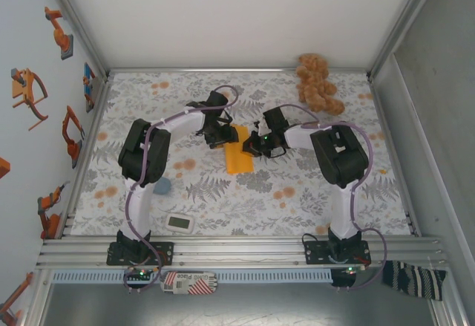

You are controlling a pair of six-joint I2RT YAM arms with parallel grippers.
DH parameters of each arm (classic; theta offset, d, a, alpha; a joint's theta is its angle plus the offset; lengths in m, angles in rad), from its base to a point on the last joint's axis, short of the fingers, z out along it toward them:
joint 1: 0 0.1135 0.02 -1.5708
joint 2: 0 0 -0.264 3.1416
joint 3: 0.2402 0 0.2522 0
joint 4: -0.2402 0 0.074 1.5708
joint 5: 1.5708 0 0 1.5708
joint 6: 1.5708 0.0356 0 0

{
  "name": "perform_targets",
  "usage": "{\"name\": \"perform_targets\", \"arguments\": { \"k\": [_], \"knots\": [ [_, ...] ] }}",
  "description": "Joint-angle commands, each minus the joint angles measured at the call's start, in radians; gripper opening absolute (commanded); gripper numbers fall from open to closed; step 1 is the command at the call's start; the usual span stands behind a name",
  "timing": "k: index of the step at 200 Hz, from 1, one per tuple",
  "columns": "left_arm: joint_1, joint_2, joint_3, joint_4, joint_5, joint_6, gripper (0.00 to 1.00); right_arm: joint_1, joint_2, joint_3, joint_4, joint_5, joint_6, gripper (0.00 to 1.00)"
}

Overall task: Fold a paper plane with a square sheet of paper (pick it up from the middle)
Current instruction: Hold the square sheet of paper at the center of the table.

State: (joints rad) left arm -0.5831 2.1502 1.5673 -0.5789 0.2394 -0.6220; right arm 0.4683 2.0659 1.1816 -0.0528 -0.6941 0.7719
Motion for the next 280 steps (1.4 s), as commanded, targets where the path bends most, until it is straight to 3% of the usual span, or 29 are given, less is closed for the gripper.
{"name": "perform_targets", "arguments": {
  "k": [1,29,54,93,167,193,219,280],
  "knots": [
    [-0.016,0.085,-0.021,-0.05,-0.026,0.018,0.55,0.009,0.029,0.021,-0.102,0.072,-0.049,0.03],
    [-0.015,-0.018,-0.025,-0.043,-0.049,-0.041,0.61,0.012,0.033,0.007,-0.129,0.121,-0.053,0.03],
    [-0.017,-0.13,-0.141,0.026,-0.071,-0.143,0.65,0.01,0.023,-0.009,-0.112,0.142,-0.035,0.03],
    [-0.018,-0.22,-0.349,0.273,0.05,-0.287,0.6,0.01,0.023,-0.015,-0.086,0.139,-0.01,0.03],
    [-0.033,-0.129,-0.31,0.272,0.066,-0.269,0.46,0.01,0.018,-0.018,-0.067,0.122,0.01,0.04],
    [-0.038,-0.105,-0.29,0.19,0.002,-0.254,0.39,0.005,-0.035,-0.017,-0.065,0.117,0.026,0.12],
    [-0.049,-0.059,-0.27,0.106,-0.064,-0.237,0.39,-0.011,-0.148,-0.029,-0.054,0.149,0.045,0.18],
    [-0.086,0.077,-0.227,0.026,-0.098,-0.203,0.43,-0.071,-0.264,-0.146,-0.048,0.235,0.041,0.19]
  ]
}}
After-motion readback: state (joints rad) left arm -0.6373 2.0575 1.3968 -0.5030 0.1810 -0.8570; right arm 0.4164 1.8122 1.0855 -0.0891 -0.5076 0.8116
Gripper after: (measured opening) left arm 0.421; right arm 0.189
